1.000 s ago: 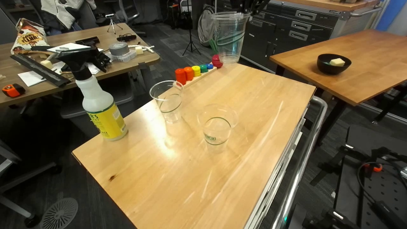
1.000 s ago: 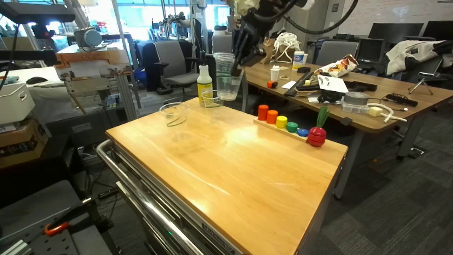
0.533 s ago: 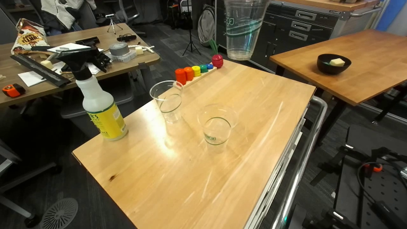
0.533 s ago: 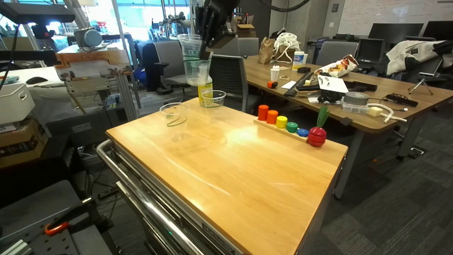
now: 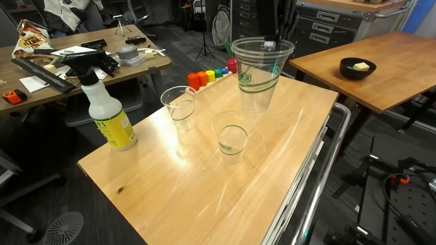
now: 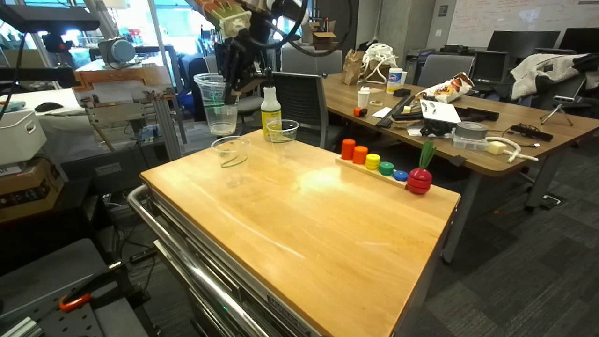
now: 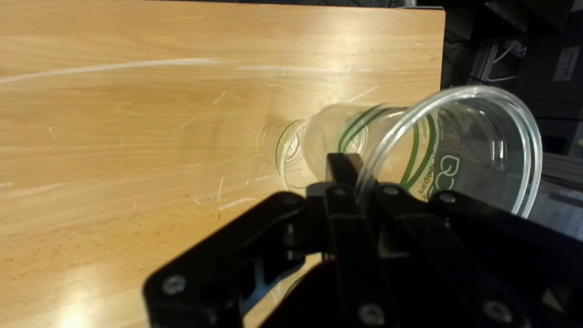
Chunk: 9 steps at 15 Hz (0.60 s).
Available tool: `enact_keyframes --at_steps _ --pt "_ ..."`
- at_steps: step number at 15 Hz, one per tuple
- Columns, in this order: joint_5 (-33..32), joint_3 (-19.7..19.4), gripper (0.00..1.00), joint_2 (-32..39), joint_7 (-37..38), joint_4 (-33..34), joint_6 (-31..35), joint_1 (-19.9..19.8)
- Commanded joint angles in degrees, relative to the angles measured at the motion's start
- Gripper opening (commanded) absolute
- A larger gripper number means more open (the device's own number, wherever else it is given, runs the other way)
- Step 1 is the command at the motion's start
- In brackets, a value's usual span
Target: Stack the four cups together
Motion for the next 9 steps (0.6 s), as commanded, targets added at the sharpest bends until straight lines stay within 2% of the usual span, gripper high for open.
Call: enact_keyframes --at_steps 1,9 --pt "-2.73 1.53 0.01 -1.31 -0.36 -3.32 7.28 2.06" --pt "-3.26 2.58 0.01 1.07 -0.29 -5.12 14.38 3.74"
